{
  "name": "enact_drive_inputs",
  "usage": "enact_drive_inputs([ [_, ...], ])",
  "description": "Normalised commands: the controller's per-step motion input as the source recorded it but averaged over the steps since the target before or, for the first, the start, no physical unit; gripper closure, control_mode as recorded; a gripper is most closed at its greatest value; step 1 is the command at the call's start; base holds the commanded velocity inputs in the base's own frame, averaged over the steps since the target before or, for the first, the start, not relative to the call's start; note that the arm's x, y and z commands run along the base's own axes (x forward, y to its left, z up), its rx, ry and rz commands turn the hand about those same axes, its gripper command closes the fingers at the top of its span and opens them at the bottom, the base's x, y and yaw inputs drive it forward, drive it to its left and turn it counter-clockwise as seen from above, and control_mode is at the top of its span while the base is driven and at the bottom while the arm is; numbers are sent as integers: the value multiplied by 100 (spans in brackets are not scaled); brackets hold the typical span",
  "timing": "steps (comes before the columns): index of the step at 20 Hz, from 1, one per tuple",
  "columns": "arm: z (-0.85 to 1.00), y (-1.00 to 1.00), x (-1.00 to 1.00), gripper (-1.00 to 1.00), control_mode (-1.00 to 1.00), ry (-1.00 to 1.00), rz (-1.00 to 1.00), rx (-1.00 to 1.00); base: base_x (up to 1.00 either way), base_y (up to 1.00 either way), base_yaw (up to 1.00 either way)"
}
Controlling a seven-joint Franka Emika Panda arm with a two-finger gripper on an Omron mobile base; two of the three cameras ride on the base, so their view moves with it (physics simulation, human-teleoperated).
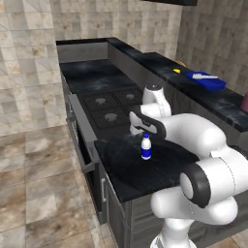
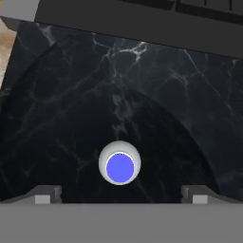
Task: Place the drinks on the dining counter in a tight cluster.
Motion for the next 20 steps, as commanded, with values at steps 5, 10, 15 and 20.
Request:
enact_drive_inputs([
  [5, -15, -15, 0, -100, -100, 3, -7, 0, 0, 0, 0],
  [10, -21, 1, 4, -100, -100, 0, -2, 0, 0, 0, 0],
  [15, -1, 2, 25, -100, -100, 0, -1, 0, 0, 0, 0],
  [20, 0, 6, 19, -100, -100, 0, -1, 0, 0, 0, 0],
])
